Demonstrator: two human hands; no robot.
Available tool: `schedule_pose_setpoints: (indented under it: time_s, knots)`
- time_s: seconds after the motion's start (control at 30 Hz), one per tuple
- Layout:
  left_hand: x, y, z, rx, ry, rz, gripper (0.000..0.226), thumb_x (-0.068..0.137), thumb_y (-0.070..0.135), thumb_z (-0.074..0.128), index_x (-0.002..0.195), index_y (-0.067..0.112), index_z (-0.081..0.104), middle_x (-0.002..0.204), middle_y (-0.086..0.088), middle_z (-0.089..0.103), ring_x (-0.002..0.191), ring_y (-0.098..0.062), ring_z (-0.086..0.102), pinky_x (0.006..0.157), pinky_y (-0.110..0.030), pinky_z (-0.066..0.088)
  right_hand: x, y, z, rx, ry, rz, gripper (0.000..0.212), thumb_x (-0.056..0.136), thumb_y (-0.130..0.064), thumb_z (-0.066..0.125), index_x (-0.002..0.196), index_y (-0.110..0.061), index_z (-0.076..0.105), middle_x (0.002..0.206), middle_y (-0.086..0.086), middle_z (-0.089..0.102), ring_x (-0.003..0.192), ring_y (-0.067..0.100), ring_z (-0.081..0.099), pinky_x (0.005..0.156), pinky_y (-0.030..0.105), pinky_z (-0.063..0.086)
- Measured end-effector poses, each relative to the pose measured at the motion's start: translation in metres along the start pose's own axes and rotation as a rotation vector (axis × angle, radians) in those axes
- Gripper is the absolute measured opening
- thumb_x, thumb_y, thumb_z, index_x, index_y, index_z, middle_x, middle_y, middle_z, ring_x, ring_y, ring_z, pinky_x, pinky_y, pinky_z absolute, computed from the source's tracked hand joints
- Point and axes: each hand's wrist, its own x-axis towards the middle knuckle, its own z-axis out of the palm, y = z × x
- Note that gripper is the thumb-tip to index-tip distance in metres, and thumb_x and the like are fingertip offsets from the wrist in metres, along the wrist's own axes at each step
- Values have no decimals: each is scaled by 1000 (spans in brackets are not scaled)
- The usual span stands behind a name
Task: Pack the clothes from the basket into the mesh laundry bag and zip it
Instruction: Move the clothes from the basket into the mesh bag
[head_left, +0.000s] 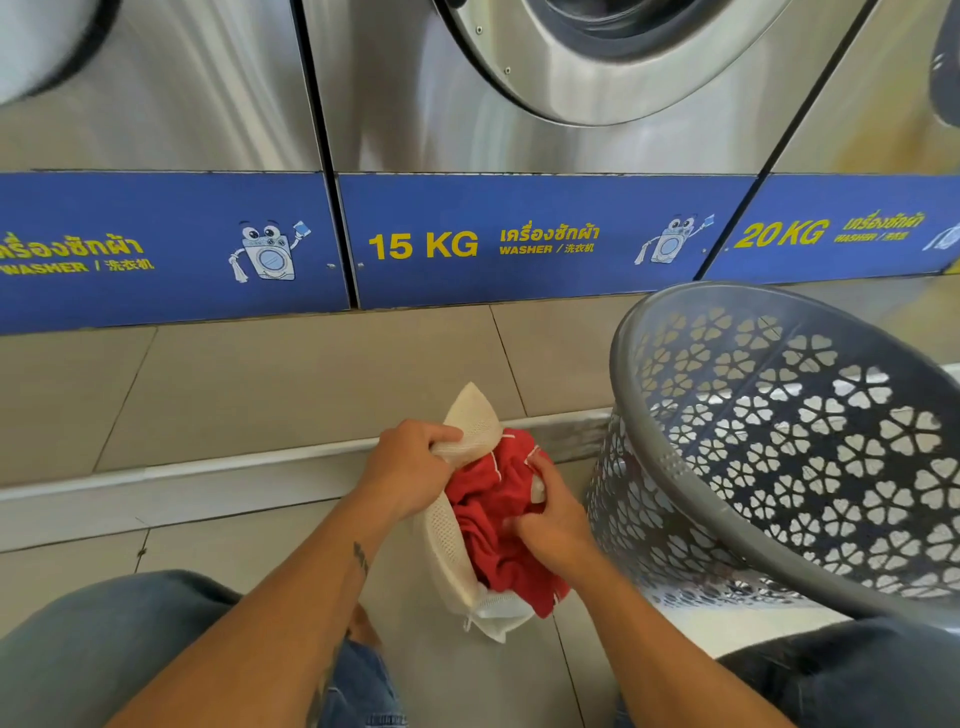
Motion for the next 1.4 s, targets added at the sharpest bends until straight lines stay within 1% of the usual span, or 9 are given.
schedule_pose_setpoints:
  time_s: [0.17,0.3,0.4,0.53,0.77,0.9,1.1,1.23,1.4]
  knots:
    - [3,-3,2,-89,53,-15,50,81,-1,53,118,27,72,129,0,65,104,-29,66,86,-34,54,-9,-25,24,-365,213,-405,38,76,-10,54,106,-31,66,99,-8,67,91,18,61,76,40,53]
    - [6,-6,-5,-187,130,-22,48,79,-2,53,110,27,75,120,1,69,86,-13,66,72,-24,54,-15,-37,37,-287,167,-582,37,79,-5,57,104,-30,71,102,-10,70,93,10,59,77,28,49]
    - [5,-6,-8,-171,100,-2,43,82,-1,55,105,27,77,118,4,70,101,-12,65,87,-25,52,-8,-30,35,-253,-139,-453,43,90,-14,53,129,-31,61,125,-8,65,108,4,54,97,24,44]
    - [5,-7,-1,-102,40,50,46,87,-4,50,108,27,76,118,1,71,99,-24,66,70,-19,48,28,1,29,-326,-252,-175,79,84,-37,44,156,-48,14,162,-8,32,142,19,40,119,44,33]
    - [20,-17,12,46,44,92,44,86,14,49,117,39,68,128,-1,64,84,-29,67,72,-28,53,55,5,4,-251,-68,-136,64,83,-26,54,146,-32,44,134,-3,61,122,24,58,104,41,47]
    - [13,-8,22,211,-108,161,64,85,24,64,145,34,43,150,7,39,133,-16,42,109,-31,36,47,2,-8,-232,23,-127,59,77,-37,59,133,-22,47,122,-5,60,110,17,60,96,40,52]
    - [-16,-16,25,445,-270,96,108,70,16,67,152,47,4,158,11,-5,138,-31,31,105,-43,41,28,-18,-33,-417,-254,-24,52,77,-35,68,127,-26,56,113,-2,64,108,20,60,94,37,50]
    - [-22,-25,17,422,-210,133,100,74,15,64,151,47,11,153,6,12,126,-33,46,102,-40,43,2,-25,-38,-774,-466,65,114,54,-47,82,151,-38,24,145,3,46,128,29,51,108,47,46]
    - [-29,-20,11,374,-234,155,92,79,2,55,153,42,16,159,7,15,141,-26,31,112,-36,35,-27,-11,-24,-951,-304,-62,83,92,-30,59,158,-30,10,143,15,51,122,37,57,99,40,46]
